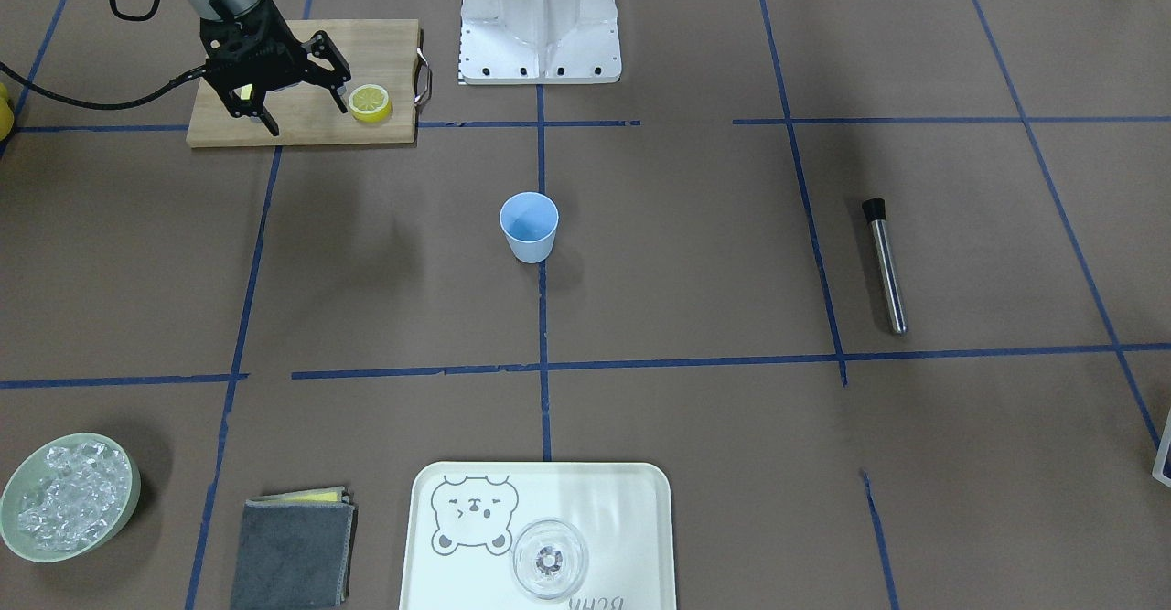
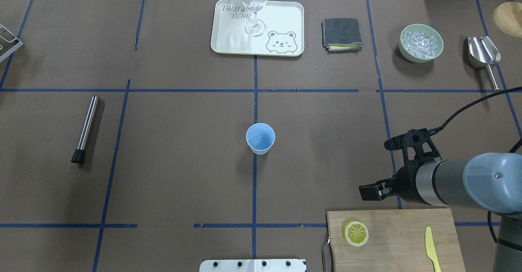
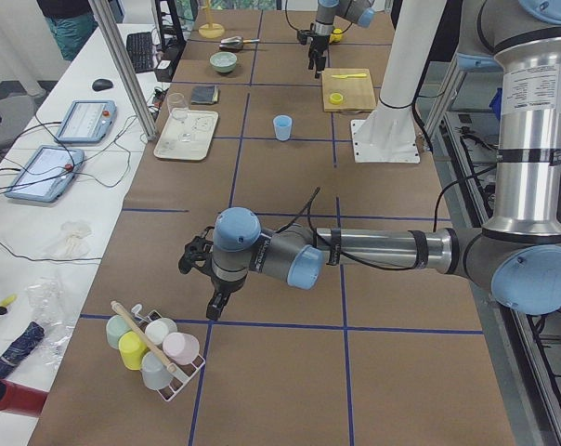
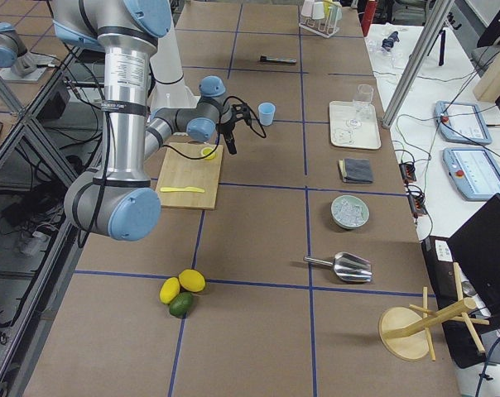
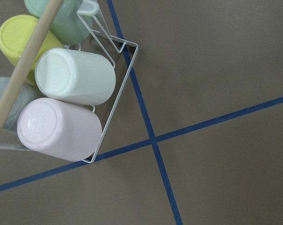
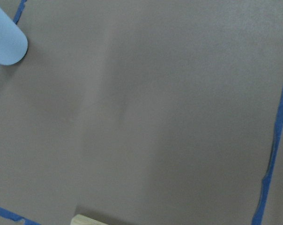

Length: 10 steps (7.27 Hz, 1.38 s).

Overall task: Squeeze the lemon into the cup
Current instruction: 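Lower the right gripper over the lemon slice on the board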

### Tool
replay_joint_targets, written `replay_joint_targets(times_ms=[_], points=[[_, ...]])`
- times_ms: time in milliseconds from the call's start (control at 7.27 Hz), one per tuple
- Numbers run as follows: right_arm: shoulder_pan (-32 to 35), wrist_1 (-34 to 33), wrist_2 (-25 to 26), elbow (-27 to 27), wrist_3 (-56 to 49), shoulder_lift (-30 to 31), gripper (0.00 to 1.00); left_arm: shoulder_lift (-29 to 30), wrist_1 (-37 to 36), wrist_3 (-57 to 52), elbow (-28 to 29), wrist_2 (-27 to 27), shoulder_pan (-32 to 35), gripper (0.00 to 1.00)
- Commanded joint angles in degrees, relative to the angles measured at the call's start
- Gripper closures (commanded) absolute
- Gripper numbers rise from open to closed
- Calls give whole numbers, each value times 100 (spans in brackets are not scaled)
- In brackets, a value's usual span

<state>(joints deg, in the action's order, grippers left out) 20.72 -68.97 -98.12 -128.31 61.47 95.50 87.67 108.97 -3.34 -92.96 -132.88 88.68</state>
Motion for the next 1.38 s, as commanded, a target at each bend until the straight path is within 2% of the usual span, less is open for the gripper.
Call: replay_joint_targets(times_ms=[0,275,550,1238], points=[[-890,-55,868,-97,461,-6,0,-13,19,0,-73,-1,9,0],[-1594,-467,1476,-98,760,-84,0,-144,28,-9,-212,-27,9,0],[-2184,-504,2136,85,1005,-93,0,-268,28,-9,-345,-28,18,0],[-2186,-504,2148,342,1008,-155,0,-338,28,-9,-345,-28,18,0]])
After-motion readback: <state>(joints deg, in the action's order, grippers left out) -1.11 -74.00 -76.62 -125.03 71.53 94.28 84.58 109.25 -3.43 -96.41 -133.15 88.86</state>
